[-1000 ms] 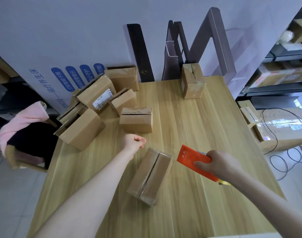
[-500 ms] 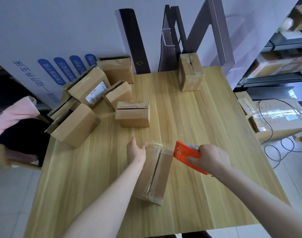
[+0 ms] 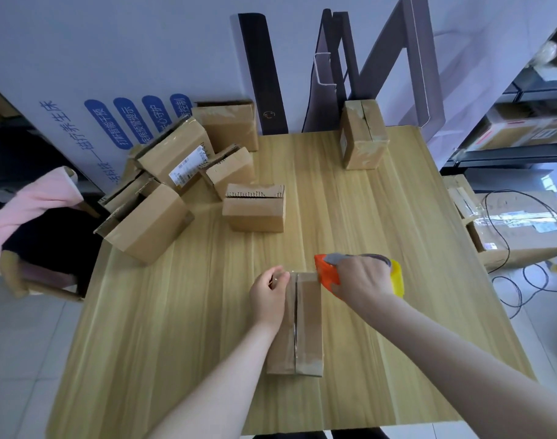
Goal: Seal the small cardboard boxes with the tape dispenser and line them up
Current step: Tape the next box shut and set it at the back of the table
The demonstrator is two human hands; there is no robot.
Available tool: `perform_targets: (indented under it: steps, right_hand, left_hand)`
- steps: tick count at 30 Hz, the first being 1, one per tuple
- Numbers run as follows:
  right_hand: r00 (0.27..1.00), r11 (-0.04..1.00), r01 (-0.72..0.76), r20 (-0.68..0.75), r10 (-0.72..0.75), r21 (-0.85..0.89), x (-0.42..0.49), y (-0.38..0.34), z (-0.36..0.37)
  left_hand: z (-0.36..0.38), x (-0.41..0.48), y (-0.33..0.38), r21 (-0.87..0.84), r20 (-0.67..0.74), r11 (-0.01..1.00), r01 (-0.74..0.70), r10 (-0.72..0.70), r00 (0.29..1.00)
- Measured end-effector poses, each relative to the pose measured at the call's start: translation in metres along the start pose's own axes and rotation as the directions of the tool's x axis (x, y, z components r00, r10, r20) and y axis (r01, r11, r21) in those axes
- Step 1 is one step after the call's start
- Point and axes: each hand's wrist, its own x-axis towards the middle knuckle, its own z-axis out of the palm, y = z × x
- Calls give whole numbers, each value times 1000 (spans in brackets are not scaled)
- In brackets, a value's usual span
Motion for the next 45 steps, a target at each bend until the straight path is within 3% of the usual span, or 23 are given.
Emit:
perform_targets:
  steps: [2,8,12,14,16,17,18,22,24,26,31,34,36,41,45]
  right_hand:
    - [999,1000,-16,51,15,10,1,-10,15]
    - [977,927,-186,165,138,326,-12,25,17]
    - [943,829,-309,34,332,467,-13,49,0]
    - [919,652,-285,7,393,703,-14,51,-3]
    - [910,370,-202,34,414,907,-16,45,-8]
    - [904,246,-199,81,420,949,-18,39,-8]
    - [901,188,-214,119,417,959,-18,33,-2]
    - [884,310,-431,327,335,847,-38,14,52]
    - [810,184,-535,439,390,824,-66,10,83]
    - [760,56,-548,469,450,835,-89,12,94]
    - [780,35,-459,384,494,888,-80,33,78]
    - [801,24,-388,324,503,921,-60,44,54]
    - [821,12,-347,297,488,938,-52,46,41]
    - [869,-57,-207,211,448,977,-50,35,7]
    - [898,-86,-157,178,403,984,-50,20,-1]
  left_hand:
    - [-1,0,0,-20,-11,1000,19,-19,1000]
    - [6,-6,1,-129,-115,987,96,-112,987]
    - [17,-25,-4,-237,-186,959,157,-203,961]
    - [19,-31,-5,-310,-188,935,170,-235,954]
    - [17,-34,-4,-288,-187,946,149,-208,960]
    - [15,-35,-4,-240,-182,962,133,-180,967]
    - [12,-35,-4,-179,-171,977,116,-147,974]
    - [-3,-24,-2,137,-119,991,11,5,993]
    - [-11,-10,7,322,-39,934,-157,179,983]
    - [-18,3,20,431,72,853,-296,294,953]
    - [-19,13,31,449,260,792,-414,328,908]
    - [-18,11,30,498,399,775,-389,194,896]
    - [-18,10,29,560,397,754,-344,120,910]
    - [-11,-1,28,528,88,847,-62,17,996]
    - [3,-16,17,405,3,914,35,-40,999]
